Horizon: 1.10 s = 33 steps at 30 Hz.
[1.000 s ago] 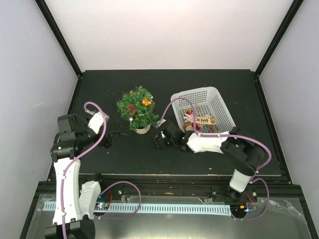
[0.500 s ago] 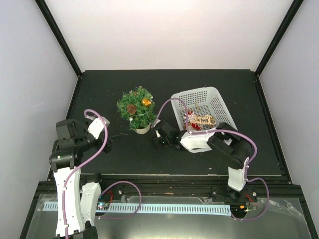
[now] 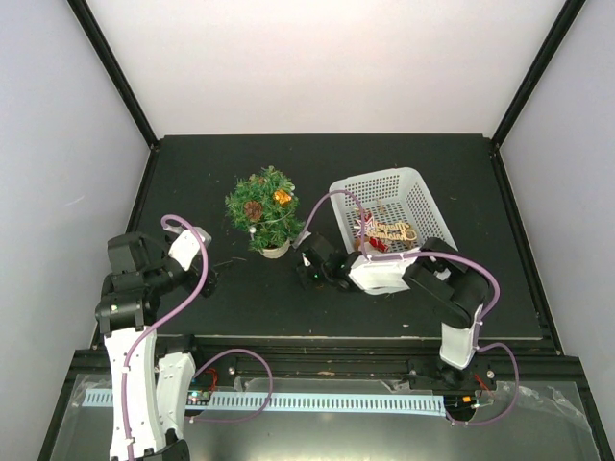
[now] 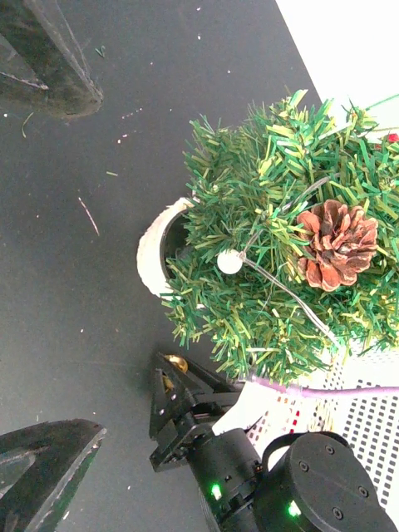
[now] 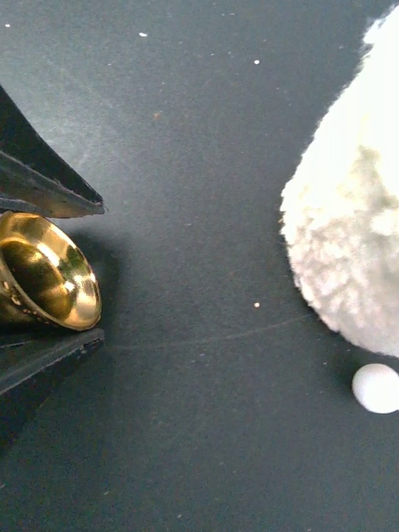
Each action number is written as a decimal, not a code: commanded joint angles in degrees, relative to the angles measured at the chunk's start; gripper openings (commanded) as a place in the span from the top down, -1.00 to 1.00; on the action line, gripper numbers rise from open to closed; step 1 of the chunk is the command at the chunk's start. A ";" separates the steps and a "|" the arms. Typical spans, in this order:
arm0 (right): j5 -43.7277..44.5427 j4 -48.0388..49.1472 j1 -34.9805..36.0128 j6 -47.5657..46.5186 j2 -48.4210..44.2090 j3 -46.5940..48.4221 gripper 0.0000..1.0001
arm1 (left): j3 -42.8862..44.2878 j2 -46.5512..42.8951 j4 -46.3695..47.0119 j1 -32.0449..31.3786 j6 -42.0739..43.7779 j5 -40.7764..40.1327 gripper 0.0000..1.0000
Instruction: Decorate the small christmas tree
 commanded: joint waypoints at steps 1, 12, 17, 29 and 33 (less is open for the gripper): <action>1.88 -3.53 0.49 1.65 -2.78 -1.93 0.46 | 0.26 0.34 0.92 0.72 -0.67 0.26 -0.98; 3.26 -9.28 1.66 3.44 -14.13 -3.91 0.49 | 0.14 0.04 0.92 1.26 -0.58 0.33 -0.98; 4.05 -14.78 1.79 4.01 -22.24 -2.84 0.49 | 0.17 -0.18 0.83 1.43 -0.47 0.43 -0.98; 21.57 -35.72 -2.87 6.26 -35.37 6.01 0.53 | 0.01 -0.88 0.66 2.04 -0.24 0.83 -0.98; 21.51 -37.17 -10.30 9.02 -37.90 3.69 0.52 | 0.08 -0.98 0.66 2.08 -0.15 0.94 -0.98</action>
